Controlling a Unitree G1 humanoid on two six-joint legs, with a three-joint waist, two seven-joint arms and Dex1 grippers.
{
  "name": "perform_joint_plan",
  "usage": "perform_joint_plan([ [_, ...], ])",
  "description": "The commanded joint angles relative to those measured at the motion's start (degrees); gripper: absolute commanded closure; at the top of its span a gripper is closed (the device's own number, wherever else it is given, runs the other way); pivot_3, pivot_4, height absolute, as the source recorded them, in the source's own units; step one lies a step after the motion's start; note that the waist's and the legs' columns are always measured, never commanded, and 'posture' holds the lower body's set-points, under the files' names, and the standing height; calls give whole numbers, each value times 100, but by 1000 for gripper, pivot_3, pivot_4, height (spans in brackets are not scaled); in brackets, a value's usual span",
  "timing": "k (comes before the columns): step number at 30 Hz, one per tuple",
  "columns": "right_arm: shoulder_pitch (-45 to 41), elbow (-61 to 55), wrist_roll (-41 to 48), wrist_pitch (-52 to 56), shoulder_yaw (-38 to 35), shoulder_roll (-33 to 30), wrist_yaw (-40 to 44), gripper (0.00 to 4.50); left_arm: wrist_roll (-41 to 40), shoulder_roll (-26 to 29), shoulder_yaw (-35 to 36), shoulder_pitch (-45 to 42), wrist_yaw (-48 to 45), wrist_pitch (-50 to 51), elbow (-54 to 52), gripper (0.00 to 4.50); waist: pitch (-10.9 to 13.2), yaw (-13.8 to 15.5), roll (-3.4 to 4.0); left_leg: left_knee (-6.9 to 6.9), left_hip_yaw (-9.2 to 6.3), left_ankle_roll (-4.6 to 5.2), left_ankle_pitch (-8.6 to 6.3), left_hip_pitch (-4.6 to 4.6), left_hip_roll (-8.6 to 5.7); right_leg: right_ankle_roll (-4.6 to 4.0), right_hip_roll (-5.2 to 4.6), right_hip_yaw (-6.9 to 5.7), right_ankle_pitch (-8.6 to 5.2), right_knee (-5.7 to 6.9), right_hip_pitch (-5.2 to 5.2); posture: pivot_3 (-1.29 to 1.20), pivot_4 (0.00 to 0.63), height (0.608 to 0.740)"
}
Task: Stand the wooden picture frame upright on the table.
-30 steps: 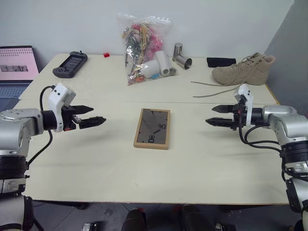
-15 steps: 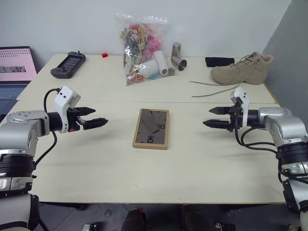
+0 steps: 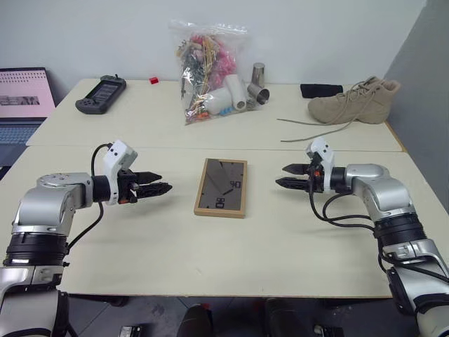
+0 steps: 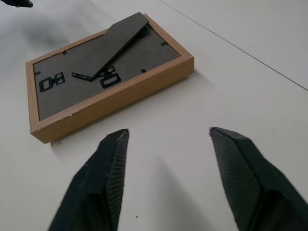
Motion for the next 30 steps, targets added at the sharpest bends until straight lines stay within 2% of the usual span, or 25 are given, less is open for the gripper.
perform_joint_plan([
  [1,-259,159,-227,-348,179,223,-75,2697,89,-165,-159,-45,56,-201,-59,2487,0,0,0,0,0,0,0,1,0,0,0,1,0,0,0,0,150,740],
  [5,-400,550,-525,-645,301,485,-364,3684,243,-459,-315,-190,196,-411,167,3381,0,0,0,1,0,0,0,1,0,0,0,0,0,2,0,0,150,740],
  [8,-523,935,-846,-858,509,745,-618,4375,653,-777,-569,-330,475,-1018,590,4028,0,0,0,2,0,0,0,1,-1,-1,0,0,0,2,0,0,150,740],
  [11,-715,1391,-1072,-1066,564,1066,-988,4500,864,-1193,-570,-665,883,-1430,1184,4487,-1,4,-1,3,-2,0,0,2,-1,-1,0,-1,1,4,1,0,150,740],
  [15,-981,1990,-1274,-1378,541,1417,-1369,4500,1074,-1597,-613,-1105,1069,-1919,1878,4487,-1,-2,-1,7,-1,-1,1,0,-3,-1,-1,0,1,11,-2,0,150,740],
  [18,-1046,2097,-1229,-1502,573,1651,-1224,4500,1259,-1801,-862,-1218,982,-2000,2002,4487,-1,-3,-1,4,-1,-1,1,0,-4,-2,-2,-2,1,12,-2,0,150,740],
  [23,-857,1556,-1121,-1231,572,1613,-798,4500,1228,-1697,-996,-980,571,-1773,1388,4487,-1,-15,-1,4,-2,-1,1,1,-4,-2,-2,-2,1,20,-3,0,150,740],
  [30,-263,215,-934,-494,604,1385,-512,4500,1090,-1478,-1134,-495,173,-1184,101,4487,-1,-22,0,5,-9,-1,1,1,-7,-2,-3,-3,1,32,-5,0,150,740],
])
